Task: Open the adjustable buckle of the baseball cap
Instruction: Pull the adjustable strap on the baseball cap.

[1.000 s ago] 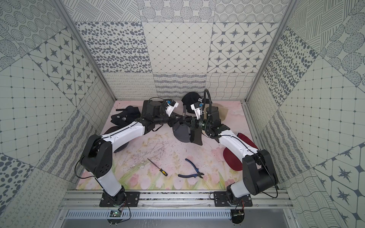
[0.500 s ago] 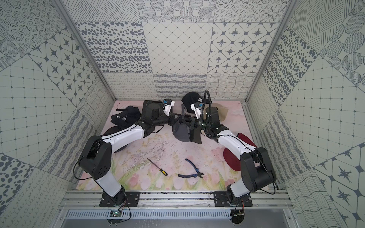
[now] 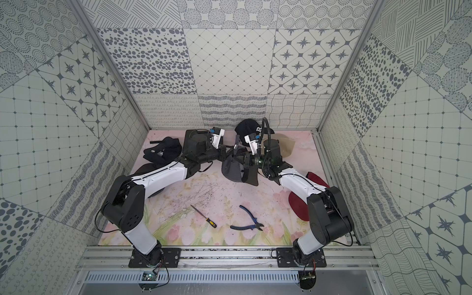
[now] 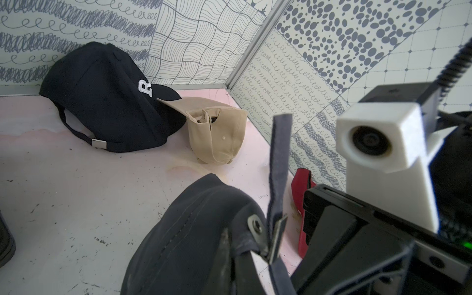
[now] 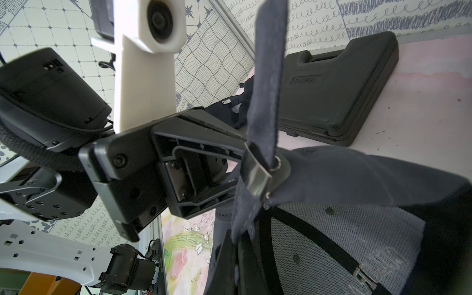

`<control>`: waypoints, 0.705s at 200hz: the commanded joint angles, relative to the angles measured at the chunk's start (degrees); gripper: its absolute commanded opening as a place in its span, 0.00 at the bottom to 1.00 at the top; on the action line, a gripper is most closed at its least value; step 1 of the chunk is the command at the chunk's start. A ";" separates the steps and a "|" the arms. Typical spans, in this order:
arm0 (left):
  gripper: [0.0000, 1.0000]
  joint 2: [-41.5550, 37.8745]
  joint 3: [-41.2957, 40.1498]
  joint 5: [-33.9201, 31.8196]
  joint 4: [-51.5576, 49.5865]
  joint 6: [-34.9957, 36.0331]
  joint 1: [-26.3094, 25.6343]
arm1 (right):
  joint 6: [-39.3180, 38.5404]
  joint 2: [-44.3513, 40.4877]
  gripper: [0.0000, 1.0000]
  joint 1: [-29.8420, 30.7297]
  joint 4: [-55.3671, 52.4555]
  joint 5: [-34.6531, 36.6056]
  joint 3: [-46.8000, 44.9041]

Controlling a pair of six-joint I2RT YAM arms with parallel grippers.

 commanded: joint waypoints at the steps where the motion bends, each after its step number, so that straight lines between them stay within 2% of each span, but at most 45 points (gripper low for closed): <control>1: 0.00 -0.02 0.98 -3.70 6.70 -0.83 0.13 | -0.59 -0.52 0.26 0.83 -2.14 -1.28 0.26; 19: 0.00 0.09 0.98 -2.56 5.50 1.02 0.11 | -0.09 -2.10 0.50 -0.36 -3.82 0.54 0.28; 36: 0.00 -0.13 0.81 -1.86 4.25 3.07 0.16 | 0.03 -4.02 0.58 -2.23 -5.34 1.51 -0.28; 74: 0.00 -0.31 1.11 -0.53 2.03 6.25 0.11 | 1.20 -7.34 0.58 -6.60 -6.03 1.14 -2.78; 126: 0.00 0.23 2.04 2.87 1.09 8.77 0.16 | 1.56 -6.74 0.57 -6.66 -1.72 -4.61 -2.53; 141: 0.00 0.10 2.04 4.17 1.11 9.37 0.11 | 0.85 -6.07 0.55 -6.66 -2.62 -4.04 -1.44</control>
